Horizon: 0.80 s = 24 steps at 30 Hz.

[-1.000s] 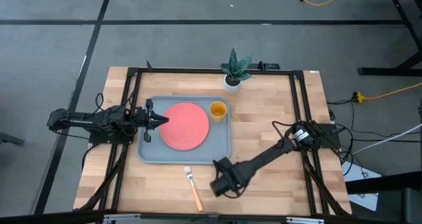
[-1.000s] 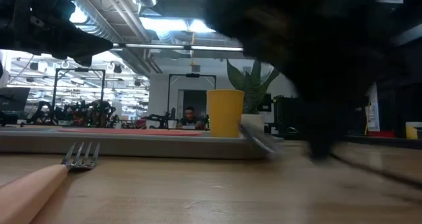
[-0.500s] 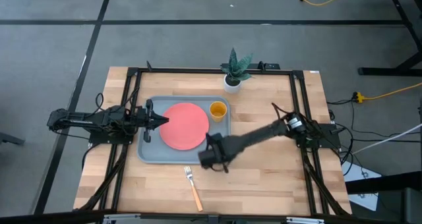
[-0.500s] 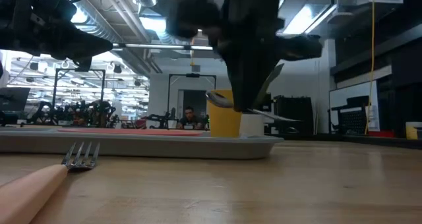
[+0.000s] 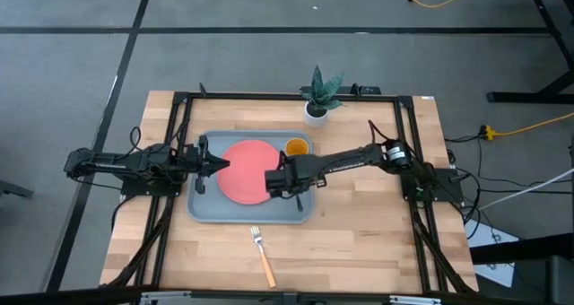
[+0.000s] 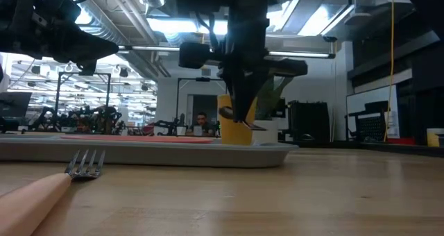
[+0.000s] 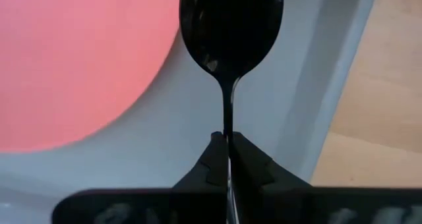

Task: Pick and place plate/cup/fork/spoon on tray
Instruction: Put the black spoon on the gray tray

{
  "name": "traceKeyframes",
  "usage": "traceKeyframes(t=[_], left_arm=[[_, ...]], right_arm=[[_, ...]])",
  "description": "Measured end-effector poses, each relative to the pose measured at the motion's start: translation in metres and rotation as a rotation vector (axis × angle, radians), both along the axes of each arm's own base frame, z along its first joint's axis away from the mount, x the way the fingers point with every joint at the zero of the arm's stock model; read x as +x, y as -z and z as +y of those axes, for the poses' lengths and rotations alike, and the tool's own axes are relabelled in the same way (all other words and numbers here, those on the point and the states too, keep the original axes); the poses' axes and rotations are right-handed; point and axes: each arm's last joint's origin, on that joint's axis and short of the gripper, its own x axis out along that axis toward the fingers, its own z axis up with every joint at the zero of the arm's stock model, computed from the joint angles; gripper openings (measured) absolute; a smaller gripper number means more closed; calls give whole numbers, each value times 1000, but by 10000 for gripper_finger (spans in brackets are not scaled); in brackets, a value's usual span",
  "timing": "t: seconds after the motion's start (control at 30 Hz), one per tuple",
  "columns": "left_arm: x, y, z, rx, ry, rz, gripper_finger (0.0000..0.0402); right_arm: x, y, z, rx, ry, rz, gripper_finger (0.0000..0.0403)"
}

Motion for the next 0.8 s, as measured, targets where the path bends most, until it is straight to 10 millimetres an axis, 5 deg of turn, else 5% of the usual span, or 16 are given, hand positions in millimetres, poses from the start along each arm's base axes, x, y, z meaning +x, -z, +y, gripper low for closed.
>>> traceKeyframes(t=[0.47, 0.8], left_arm=[[0, -3, 0, 2, 0, -34, 27], [0, -5, 0, -1, 0, -55, 27]], right_arm=[[-6, 0, -20, -8, 47, 83, 2], [-9, 12, 0, 1, 109, 68, 2]])
